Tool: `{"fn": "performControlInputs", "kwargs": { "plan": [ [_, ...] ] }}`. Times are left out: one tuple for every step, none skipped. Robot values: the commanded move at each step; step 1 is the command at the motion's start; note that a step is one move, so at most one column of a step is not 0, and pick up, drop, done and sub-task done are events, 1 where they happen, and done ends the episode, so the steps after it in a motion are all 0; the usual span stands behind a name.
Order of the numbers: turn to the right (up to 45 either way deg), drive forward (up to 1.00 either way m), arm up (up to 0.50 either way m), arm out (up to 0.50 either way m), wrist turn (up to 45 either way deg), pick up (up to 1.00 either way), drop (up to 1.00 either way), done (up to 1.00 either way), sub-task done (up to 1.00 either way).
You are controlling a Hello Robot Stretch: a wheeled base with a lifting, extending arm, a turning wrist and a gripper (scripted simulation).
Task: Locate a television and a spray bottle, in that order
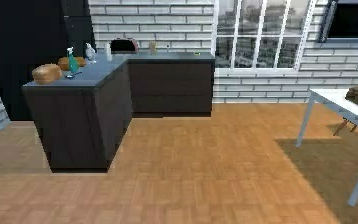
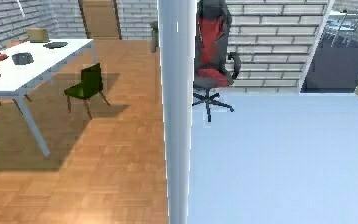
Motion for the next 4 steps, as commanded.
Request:
{"fn": "performControlInputs", "kwargs": {
  "plan": [
    [-30.0,0.0,0.0,0.0,0.0,0.0,0.0,0.0,0.0],
    [0.0,1.0,0.0,0.0,0.0,0.0,0.0,0.0,0.0],
    [0.0,0.5,0.0,0.0,0.0,0.0,0.0,0.0,0.0],
    [0.0,0.0,0.0,0.0,0.0,0.0,0.0,1.0,0.0]
  ]
}}
